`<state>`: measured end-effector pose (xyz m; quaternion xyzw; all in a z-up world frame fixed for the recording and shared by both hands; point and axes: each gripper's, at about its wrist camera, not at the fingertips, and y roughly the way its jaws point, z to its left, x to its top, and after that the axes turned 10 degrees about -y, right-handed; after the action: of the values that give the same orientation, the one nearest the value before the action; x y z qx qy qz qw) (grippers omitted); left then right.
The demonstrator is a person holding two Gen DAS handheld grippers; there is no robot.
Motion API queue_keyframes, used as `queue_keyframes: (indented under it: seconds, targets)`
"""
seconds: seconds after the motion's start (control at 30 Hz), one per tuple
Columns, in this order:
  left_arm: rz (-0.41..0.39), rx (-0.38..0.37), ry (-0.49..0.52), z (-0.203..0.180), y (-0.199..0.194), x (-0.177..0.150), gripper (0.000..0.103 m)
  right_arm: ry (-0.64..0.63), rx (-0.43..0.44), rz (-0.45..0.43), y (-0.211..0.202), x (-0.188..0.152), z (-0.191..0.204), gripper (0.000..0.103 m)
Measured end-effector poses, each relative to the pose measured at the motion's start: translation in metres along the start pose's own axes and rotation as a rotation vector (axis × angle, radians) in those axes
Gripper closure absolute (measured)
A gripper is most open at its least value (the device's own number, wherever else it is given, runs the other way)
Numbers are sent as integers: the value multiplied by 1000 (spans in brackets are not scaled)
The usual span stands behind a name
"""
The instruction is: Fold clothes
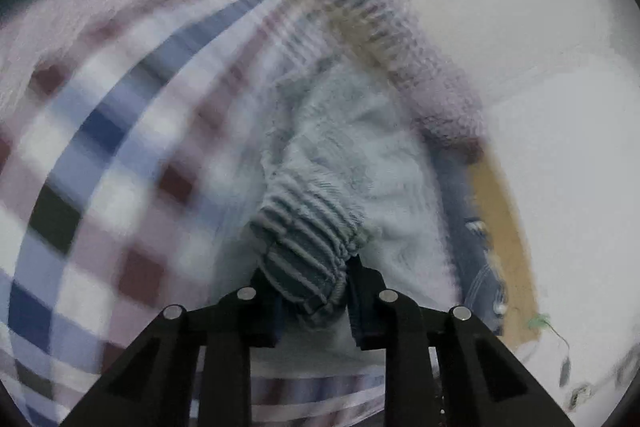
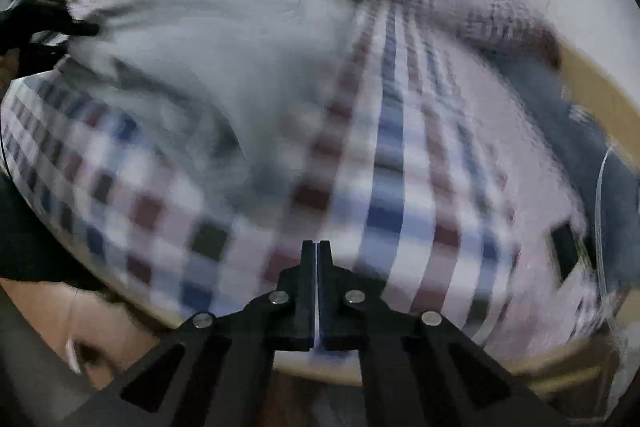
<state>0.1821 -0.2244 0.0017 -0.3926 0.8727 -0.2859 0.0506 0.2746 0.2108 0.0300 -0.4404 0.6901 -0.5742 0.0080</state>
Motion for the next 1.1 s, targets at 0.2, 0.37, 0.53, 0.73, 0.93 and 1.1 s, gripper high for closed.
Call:
queue_keyframes:
  seconds: [0.2,0.37,0.53,0.73,0.93,1.1]
  targets:
    - [-8,14,49,-8,-4,-19,71,65,23,-165,-33,4,-4,95]
    - [-85,12,29,-3,-23,-33,47,190,97,-252,-30,13,-17,71]
    - [-145,66,-39,19,-34,-33,28,329,191,-368,-32,35,-37,71]
    - [-126,95,-23,25,-23,-42,19,311,262,-380,-11,63,-26,71]
    - [-129,87,-34,29,-17,-39,12,281,280,-250,13,62,-16,71]
    - [-129,59,-36,27,-17,-38,4,328,293,-241,6,60,-22,69]
